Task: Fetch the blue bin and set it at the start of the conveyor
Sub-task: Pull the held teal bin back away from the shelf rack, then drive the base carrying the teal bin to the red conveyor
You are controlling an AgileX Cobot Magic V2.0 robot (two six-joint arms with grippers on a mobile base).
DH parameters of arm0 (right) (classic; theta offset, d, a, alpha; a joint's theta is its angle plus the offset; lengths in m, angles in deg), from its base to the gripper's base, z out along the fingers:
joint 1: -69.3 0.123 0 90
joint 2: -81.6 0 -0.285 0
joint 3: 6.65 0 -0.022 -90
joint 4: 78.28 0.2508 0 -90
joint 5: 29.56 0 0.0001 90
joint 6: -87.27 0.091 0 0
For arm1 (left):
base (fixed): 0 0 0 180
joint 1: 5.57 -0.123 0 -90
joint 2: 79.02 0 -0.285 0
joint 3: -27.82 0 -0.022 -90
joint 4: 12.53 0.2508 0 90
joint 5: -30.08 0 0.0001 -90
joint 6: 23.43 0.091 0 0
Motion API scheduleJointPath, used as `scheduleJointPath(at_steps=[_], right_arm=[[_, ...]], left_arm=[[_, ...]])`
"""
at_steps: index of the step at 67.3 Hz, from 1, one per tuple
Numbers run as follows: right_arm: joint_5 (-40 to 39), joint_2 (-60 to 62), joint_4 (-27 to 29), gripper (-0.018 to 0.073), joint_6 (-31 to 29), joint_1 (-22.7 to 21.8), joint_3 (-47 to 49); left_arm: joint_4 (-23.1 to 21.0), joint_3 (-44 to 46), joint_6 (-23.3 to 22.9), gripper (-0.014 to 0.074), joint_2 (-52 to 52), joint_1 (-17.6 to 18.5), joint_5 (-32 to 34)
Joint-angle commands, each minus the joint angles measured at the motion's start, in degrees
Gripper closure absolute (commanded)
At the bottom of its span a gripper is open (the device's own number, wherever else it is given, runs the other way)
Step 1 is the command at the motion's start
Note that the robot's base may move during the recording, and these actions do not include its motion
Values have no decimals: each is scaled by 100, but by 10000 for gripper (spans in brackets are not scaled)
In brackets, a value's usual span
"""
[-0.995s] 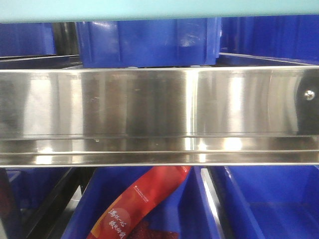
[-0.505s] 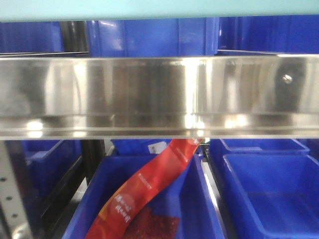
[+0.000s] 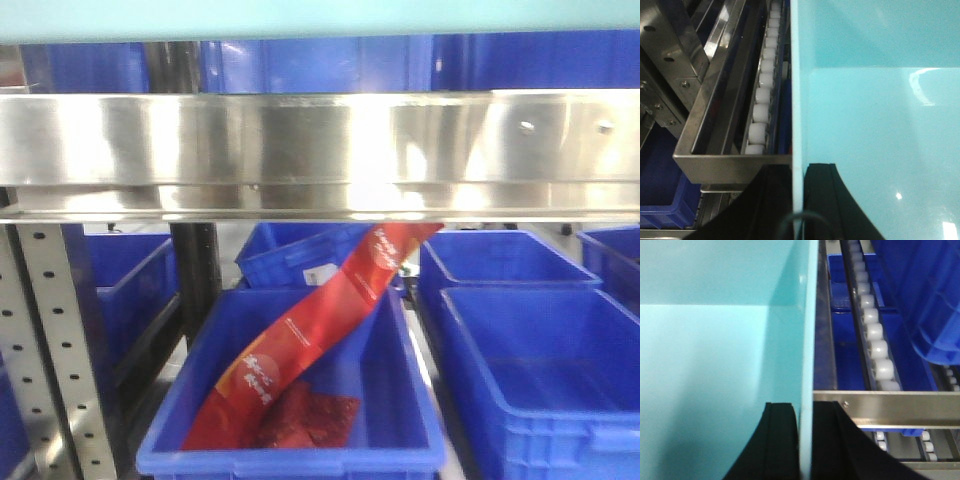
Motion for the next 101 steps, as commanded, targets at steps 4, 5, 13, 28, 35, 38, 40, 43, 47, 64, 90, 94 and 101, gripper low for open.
scheduleJointPath(at_steps=[4, 5, 13, 28, 35, 38, 40, 43, 47, 64, 90, 94, 101], right_arm=[[-485, 29, 82, 724, -15, 43, 18], [-485, 29, 82, 724, -15, 43, 18], [-485, 29, 82, 724, -15, 43, 18], [-485, 29, 82, 724, -15, 43, 18], [-485, 29, 82, 724, -15, 43, 18], [-485, 29, 82, 724, -15, 43, 18], [-485, 29, 82, 724, -15, 43, 18], [-485, 29, 82, 724, -15, 43, 18], [-485, 29, 82, 724, -15, 43, 18], [-485, 29, 82, 724, -15, 43, 18], [-485, 29, 82, 724, -15, 43, 18], [-485, 29, 82, 724, -15, 43, 18], [-485, 29, 82, 724, -15, 43, 18]], left_arm=[[44, 57, -42, 708, -15, 93, 389], [44, 57, -42, 708, -15, 93, 389], [44, 57, -42, 708, -15, 93, 389], [44, 57, -42, 708, -15, 93, 389], [44, 57, -42, 708, -15, 93, 389], [44, 57, -42, 708, -15, 93, 389], [44, 57, -42, 708, -15, 93, 389], [44, 57, -42, 708, -15, 93, 389], [44, 57, -42, 708, -15, 93, 389], [44, 57, -42, 708, -15, 93, 389], [44, 57, -42, 708, -15, 93, 389], [44, 57, -42, 708, -15, 93, 389], [44, 57, -42, 708, -15, 93, 389]])
